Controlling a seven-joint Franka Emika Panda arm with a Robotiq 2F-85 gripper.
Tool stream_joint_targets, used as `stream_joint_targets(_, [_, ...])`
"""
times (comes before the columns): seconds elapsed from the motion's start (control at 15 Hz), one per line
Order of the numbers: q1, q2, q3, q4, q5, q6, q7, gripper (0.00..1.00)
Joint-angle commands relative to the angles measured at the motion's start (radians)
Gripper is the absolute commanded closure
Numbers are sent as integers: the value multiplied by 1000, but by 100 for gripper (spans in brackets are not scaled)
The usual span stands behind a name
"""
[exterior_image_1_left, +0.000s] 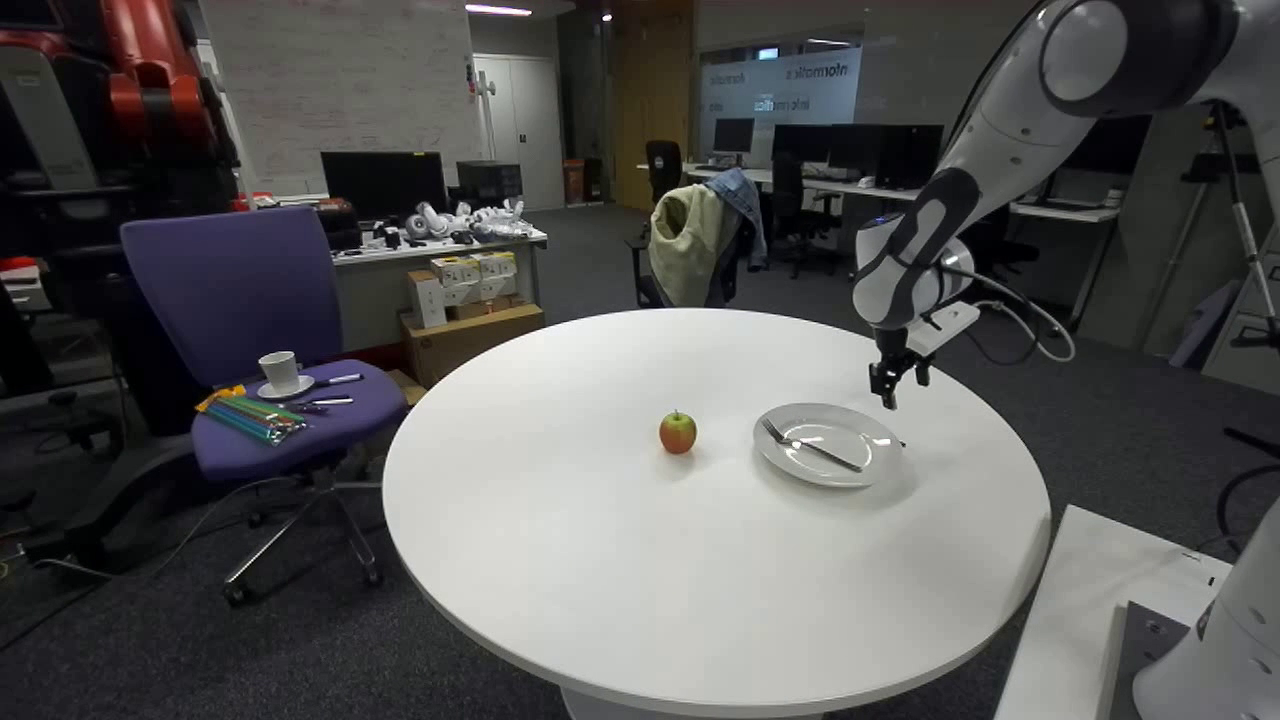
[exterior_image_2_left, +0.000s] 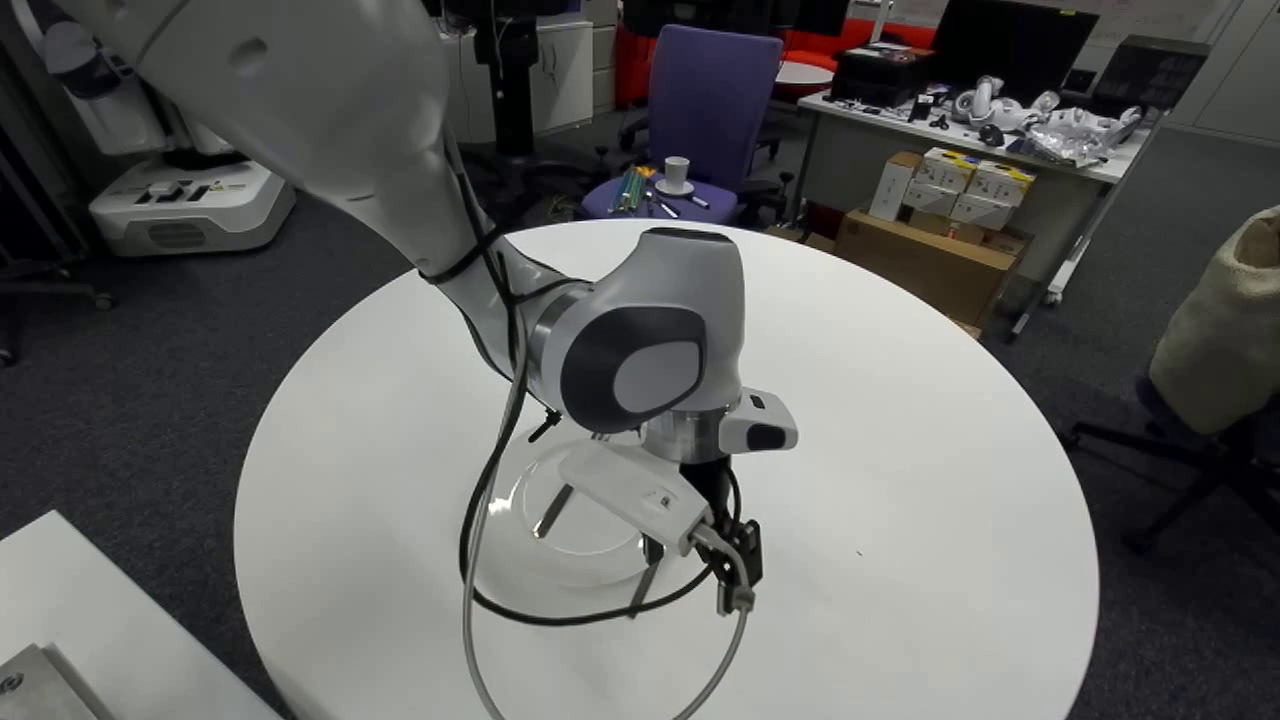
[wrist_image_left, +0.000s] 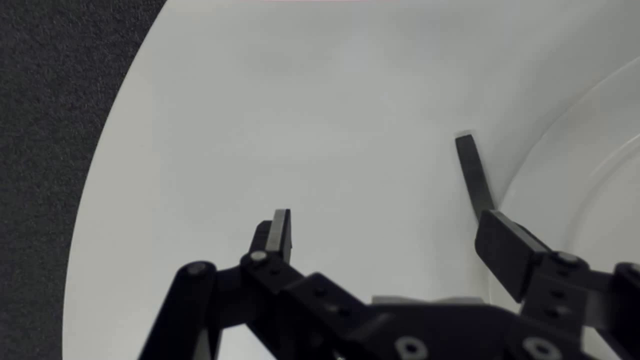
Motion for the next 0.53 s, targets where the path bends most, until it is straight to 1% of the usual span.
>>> stream_joint_targets(0.0, [28,79,-28,87,-25,-12,117,0])
stream_joint_targets(0.47, [74,174,-87,216,-39,19,274,0])
